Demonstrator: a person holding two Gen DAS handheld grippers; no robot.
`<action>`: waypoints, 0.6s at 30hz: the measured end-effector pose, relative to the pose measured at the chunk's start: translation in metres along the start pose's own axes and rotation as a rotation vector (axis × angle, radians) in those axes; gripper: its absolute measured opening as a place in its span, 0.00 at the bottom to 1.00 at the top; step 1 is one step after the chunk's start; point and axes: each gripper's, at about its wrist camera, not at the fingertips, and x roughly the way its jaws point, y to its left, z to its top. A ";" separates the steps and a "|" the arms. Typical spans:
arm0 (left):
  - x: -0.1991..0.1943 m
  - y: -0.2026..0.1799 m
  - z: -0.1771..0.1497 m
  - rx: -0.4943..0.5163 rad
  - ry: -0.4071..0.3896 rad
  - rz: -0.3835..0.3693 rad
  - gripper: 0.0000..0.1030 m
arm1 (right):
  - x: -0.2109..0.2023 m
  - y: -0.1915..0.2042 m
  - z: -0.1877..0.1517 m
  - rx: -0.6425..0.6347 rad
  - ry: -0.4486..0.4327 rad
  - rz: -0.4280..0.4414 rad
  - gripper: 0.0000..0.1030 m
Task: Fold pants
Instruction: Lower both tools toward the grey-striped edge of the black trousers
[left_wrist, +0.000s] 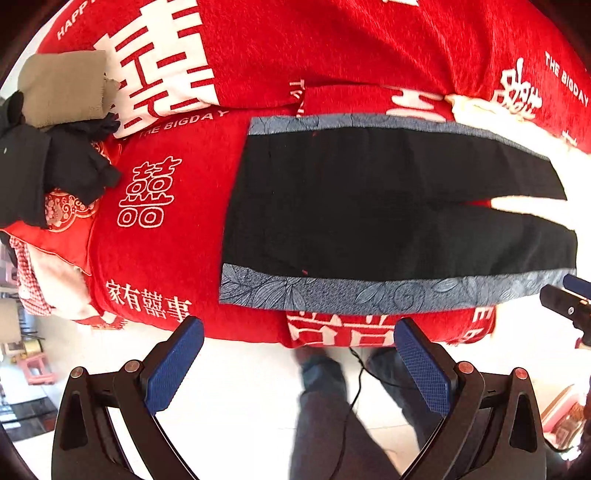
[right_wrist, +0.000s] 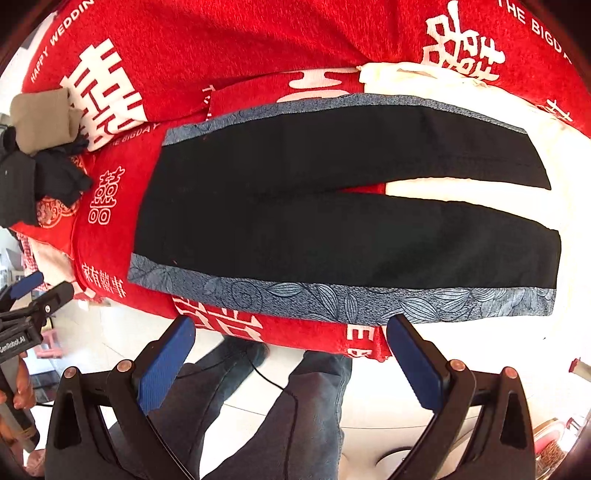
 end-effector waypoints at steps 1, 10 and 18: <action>0.002 -0.001 0.000 0.004 0.003 -0.002 1.00 | 0.001 -0.001 -0.001 0.006 0.001 0.010 1.00; 0.054 0.007 0.006 0.049 0.036 -0.035 1.00 | 0.024 -0.005 -0.011 0.080 0.013 -0.016 1.00; 0.112 0.018 0.000 0.038 0.039 -0.064 1.00 | 0.074 0.009 -0.019 0.131 0.028 -0.034 1.00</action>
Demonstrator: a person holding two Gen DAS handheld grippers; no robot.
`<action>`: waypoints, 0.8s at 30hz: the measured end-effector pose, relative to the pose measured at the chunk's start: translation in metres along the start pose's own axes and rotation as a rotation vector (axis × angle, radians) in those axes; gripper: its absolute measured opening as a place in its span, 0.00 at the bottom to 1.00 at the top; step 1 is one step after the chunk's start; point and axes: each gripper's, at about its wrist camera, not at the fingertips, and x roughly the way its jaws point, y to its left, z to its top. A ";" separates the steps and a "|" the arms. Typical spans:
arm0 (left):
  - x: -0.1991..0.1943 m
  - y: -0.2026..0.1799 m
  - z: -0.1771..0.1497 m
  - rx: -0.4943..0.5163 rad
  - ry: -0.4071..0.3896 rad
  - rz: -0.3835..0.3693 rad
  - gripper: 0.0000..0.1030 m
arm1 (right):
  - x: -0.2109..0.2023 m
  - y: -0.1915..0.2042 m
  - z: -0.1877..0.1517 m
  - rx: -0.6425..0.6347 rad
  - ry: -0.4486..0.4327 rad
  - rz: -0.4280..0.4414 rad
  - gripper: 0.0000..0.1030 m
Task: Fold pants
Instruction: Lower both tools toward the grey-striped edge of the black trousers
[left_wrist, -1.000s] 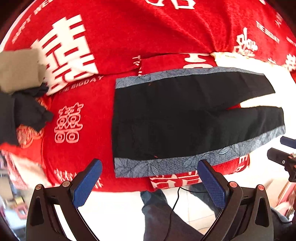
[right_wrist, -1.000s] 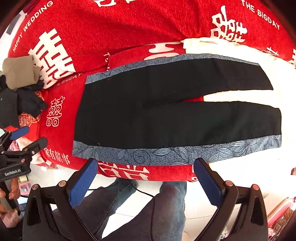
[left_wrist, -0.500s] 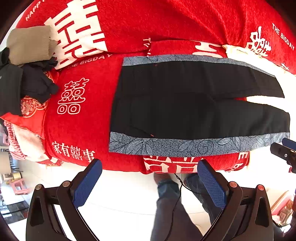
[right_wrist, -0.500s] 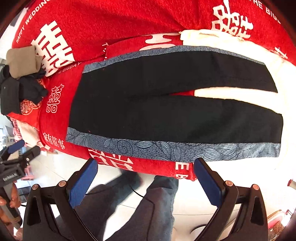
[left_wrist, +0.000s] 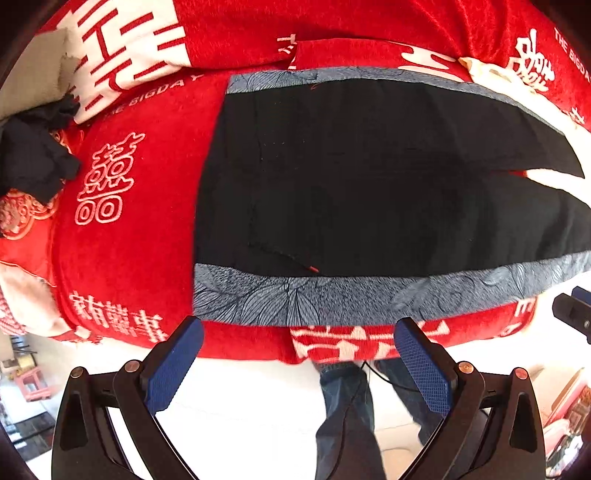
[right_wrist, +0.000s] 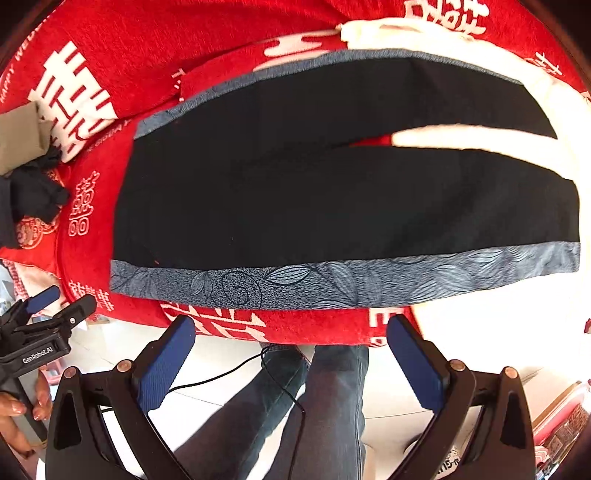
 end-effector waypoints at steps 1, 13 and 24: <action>0.006 0.002 0.000 -0.014 0.000 -0.006 1.00 | 0.005 0.002 -0.001 0.007 -0.006 0.007 1.00; 0.060 0.016 -0.009 -0.125 -0.016 -0.025 1.00 | 0.056 0.012 -0.008 0.007 -0.102 0.061 1.00; 0.060 0.033 -0.020 -0.165 -0.058 -0.069 1.00 | 0.072 0.017 -0.011 0.022 -0.096 0.131 1.00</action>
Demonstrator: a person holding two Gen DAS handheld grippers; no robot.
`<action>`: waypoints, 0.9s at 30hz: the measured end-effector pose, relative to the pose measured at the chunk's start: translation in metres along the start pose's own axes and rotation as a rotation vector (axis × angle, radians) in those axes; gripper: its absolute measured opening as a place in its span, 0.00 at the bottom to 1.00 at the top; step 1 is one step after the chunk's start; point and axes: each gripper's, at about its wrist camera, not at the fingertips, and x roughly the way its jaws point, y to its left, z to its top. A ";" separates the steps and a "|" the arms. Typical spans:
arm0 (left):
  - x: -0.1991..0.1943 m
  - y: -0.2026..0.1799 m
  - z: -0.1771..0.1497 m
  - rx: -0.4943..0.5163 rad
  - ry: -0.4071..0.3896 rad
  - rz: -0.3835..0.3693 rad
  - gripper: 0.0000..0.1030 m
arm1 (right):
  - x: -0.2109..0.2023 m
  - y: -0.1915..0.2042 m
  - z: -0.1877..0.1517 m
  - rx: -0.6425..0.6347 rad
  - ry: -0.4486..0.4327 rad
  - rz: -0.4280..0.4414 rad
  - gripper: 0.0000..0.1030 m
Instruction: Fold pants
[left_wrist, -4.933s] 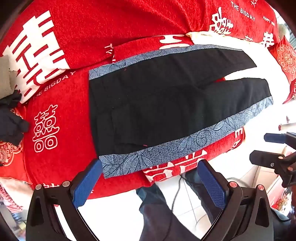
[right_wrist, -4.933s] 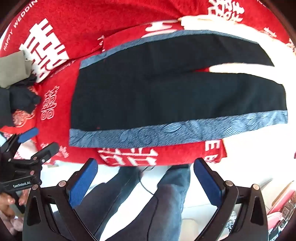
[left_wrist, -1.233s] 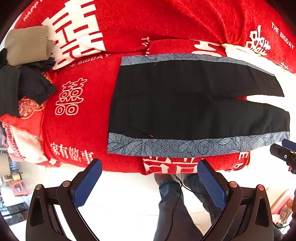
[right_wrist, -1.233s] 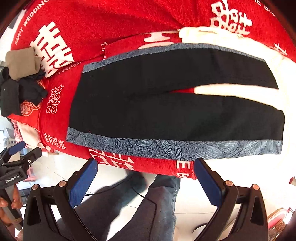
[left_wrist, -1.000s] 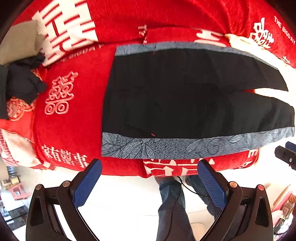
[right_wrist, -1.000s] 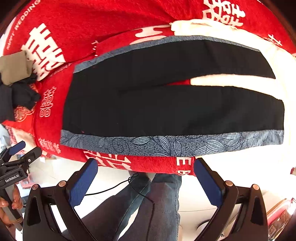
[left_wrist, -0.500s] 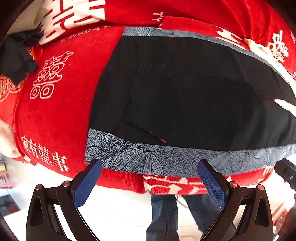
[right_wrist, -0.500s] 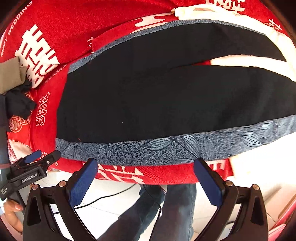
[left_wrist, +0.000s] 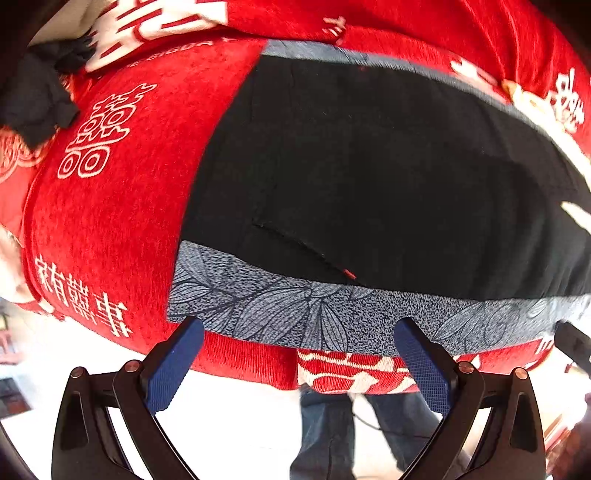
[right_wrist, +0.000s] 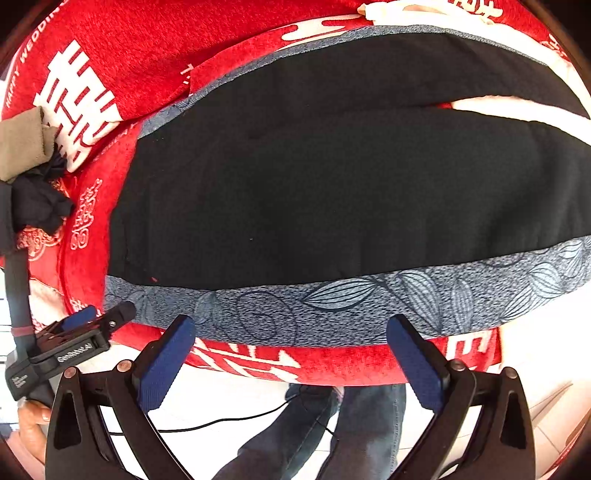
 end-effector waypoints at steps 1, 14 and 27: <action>-0.001 0.007 -0.002 -0.020 -0.008 -0.028 1.00 | 0.001 0.000 0.000 0.006 0.001 0.028 1.00; 0.039 0.076 -0.034 -0.270 0.041 -0.365 0.86 | 0.107 0.019 -0.044 0.160 0.172 0.472 0.65; 0.059 0.066 -0.012 -0.442 0.072 -0.567 0.84 | 0.094 0.009 -0.030 0.336 0.056 0.708 0.08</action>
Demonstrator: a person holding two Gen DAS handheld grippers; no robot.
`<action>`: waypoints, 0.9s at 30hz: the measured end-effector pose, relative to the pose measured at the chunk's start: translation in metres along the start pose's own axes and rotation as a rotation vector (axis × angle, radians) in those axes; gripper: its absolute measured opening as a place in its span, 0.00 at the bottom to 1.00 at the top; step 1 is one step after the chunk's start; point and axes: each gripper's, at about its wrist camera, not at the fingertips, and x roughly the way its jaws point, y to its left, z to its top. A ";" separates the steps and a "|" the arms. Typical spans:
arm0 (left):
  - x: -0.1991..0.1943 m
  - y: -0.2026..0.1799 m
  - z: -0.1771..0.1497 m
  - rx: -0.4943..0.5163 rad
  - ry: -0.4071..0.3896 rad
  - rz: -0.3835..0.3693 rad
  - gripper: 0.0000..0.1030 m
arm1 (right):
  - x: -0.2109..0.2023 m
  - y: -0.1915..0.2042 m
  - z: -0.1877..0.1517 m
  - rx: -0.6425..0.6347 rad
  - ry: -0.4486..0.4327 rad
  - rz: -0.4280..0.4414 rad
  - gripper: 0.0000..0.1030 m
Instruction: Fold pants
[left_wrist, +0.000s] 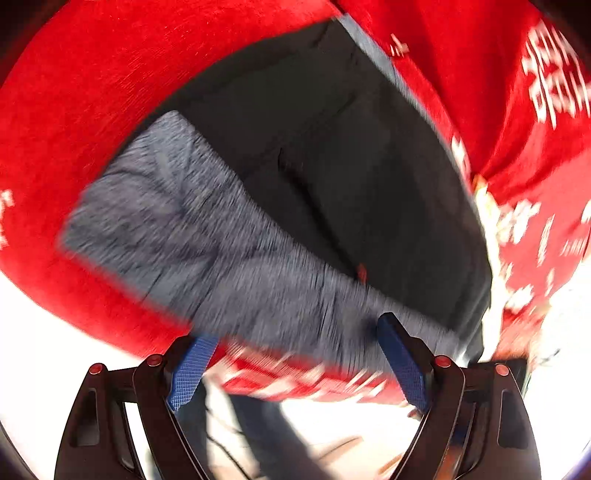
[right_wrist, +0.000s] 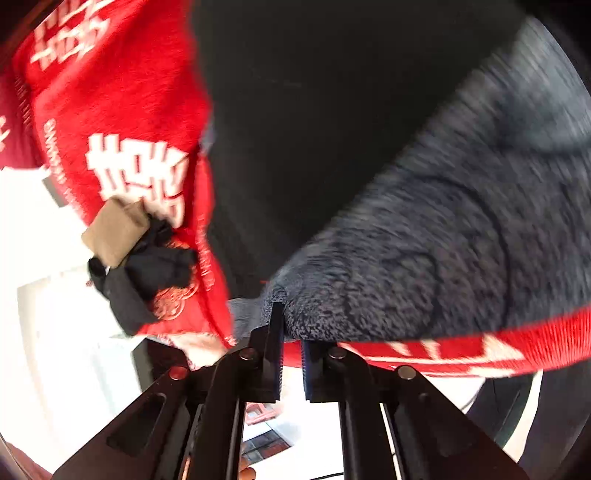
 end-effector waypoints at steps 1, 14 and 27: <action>0.002 -0.002 0.006 -0.017 -0.018 -0.006 0.78 | 0.000 0.007 0.000 -0.022 0.010 0.005 0.08; 0.022 -0.023 0.021 0.106 0.003 0.089 0.37 | -0.097 -0.040 0.004 -0.008 -0.102 -0.227 0.30; 0.006 -0.067 0.034 0.083 -0.067 0.121 0.24 | -0.148 -0.076 0.024 0.262 -0.319 0.021 0.06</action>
